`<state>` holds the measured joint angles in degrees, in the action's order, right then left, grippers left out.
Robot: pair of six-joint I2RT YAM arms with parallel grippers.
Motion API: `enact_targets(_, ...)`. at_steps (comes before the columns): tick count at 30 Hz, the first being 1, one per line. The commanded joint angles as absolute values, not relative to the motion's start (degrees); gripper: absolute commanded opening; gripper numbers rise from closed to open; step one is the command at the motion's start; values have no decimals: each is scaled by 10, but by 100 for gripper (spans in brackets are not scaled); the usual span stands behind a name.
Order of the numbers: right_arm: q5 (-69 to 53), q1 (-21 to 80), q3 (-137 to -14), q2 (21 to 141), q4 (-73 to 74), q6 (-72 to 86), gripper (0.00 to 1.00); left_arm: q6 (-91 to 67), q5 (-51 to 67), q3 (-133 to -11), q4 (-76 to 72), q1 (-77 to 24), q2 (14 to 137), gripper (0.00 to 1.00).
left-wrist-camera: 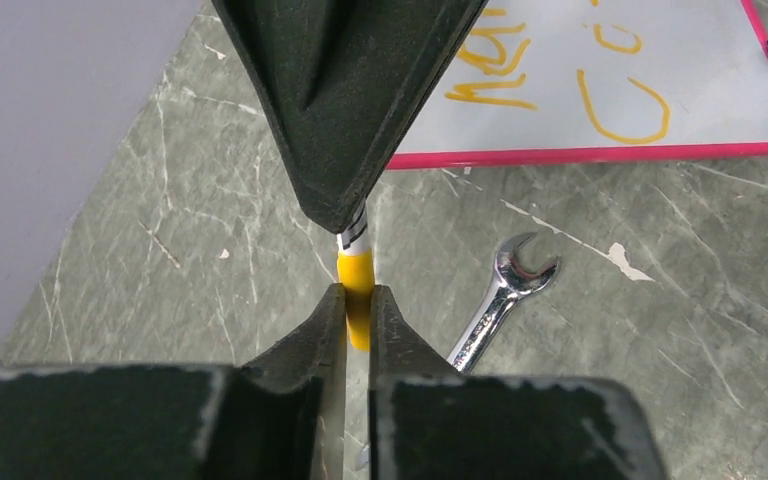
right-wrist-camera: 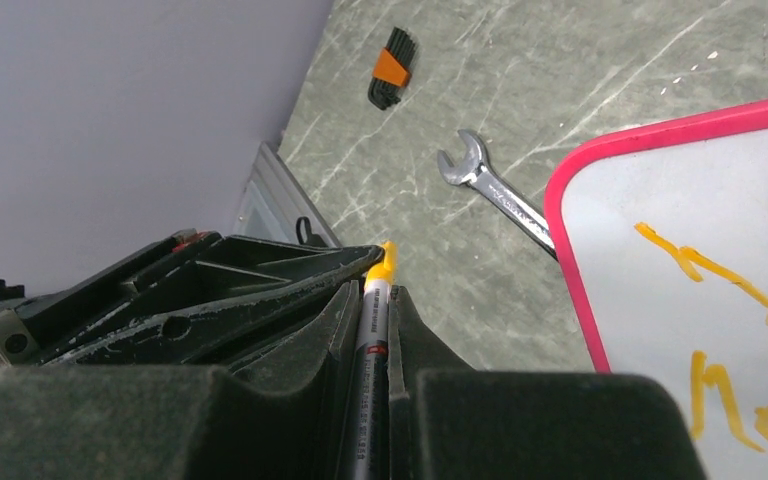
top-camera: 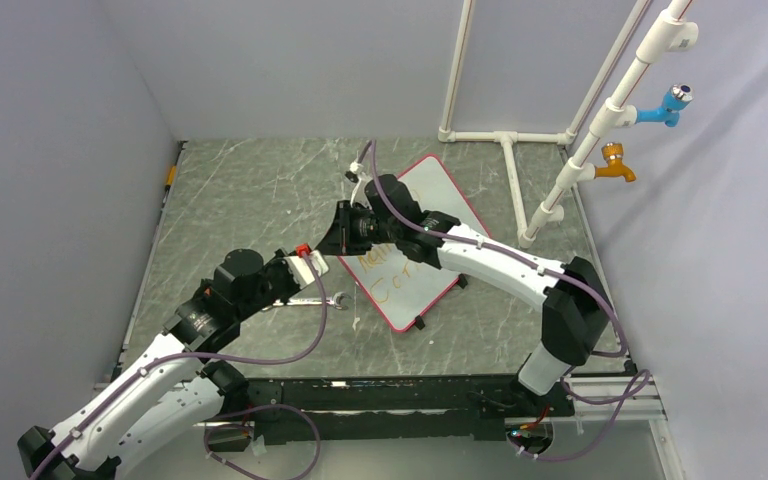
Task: Write a sentence on the whiteboard
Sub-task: Insert the pen cap into the whiteboard marker.
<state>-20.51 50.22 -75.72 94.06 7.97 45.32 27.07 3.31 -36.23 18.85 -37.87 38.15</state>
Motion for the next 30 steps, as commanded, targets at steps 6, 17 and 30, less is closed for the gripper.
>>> enact_targets(6,-197,526,-772,883,91,380,0,263,166,-396,49,-403,377,45)
enact_targets(17,-197,500,-750,818,115,313,0,268,178,-403,73,-400,384,50)
enact_targets(30,-221,492,-729,769,137,258,0,252,183,-402,58,-378,383,46)
